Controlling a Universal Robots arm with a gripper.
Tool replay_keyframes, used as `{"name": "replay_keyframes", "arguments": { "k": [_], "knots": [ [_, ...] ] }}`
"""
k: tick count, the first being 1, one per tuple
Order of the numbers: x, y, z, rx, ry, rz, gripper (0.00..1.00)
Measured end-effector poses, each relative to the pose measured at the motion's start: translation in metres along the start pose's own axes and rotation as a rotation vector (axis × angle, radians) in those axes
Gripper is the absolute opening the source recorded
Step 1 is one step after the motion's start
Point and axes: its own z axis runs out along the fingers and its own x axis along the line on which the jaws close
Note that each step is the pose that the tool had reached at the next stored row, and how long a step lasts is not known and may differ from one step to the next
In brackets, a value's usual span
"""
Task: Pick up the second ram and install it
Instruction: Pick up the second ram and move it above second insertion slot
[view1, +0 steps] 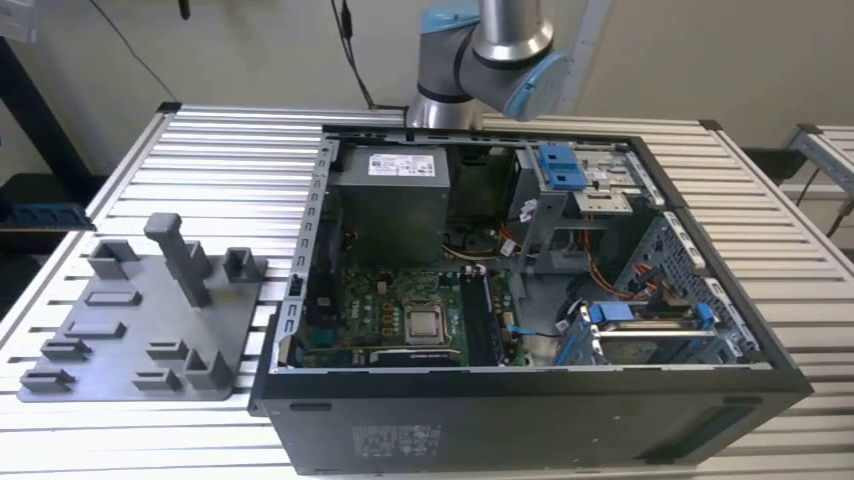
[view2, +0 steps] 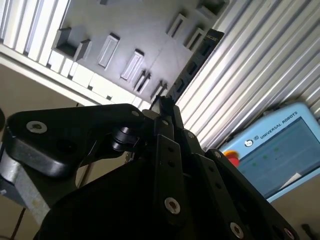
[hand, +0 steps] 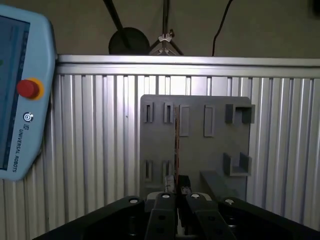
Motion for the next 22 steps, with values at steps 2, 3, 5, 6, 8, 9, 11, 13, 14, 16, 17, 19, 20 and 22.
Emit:
{"name": "replay_keyframes", "arguments": {
  "k": [2, 3, 5, 6, 8, 9, 11, 13, 14, 16, 17, 19, 20, 22],
  "knots": [
    [-0.0001, 0.0000, -0.0040, 0.0000, 0.0000, 0.000, 0.14],
    [-0.0001, -0.0001, -0.0060, 0.0000, 0.0000, 0.000, 0.14],
    [-0.0001, -0.0001, -0.0101, 0.0000, 0.0000, 0.000, 0.14],
    [-0.0002, -0.0001, -0.0121, 0.0001, 0.0000, 0.000, 0.14],
    [-0.0002, -0.0001, -0.0162, 0.0001, 0.0000, 0.000, 0.14],
    [-0.0002, -0.0002, -0.0181, 0.0001, -0.0001, 0.000, 0.14],
    [-0.0003, -0.0002, -0.0212, 0.0000, 0.0000, 0.000, 0.14],
    [-0.0003, -0.0002, -0.0213, 0.0001, -0.0004, 0.000, 0.14],
    [-0.0003, -0.0002, -0.0213, 0.0002, -0.0006, 0.000, 0.14],
    [-0.0003, -0.0002, -0.0214, 0.0000, -0.0007, 0.000, 0.14],
    [-0.0003, -0.0002, -0.0214, 0.0000, -0.0007, 0.000, 0.14],
    [-0.0003, -0.0004, -0.0214, 0.0000, -0.0008, 0.000, 0.14],
    [-0.0003, -0.0009, -0.0215, -0.0001, -0.0007, 0.000, 0.14],
    [-0.0003, -0.0025, -0.0214, 0.0000, -0.0008, 0.000, 0.14]
  ]
}}
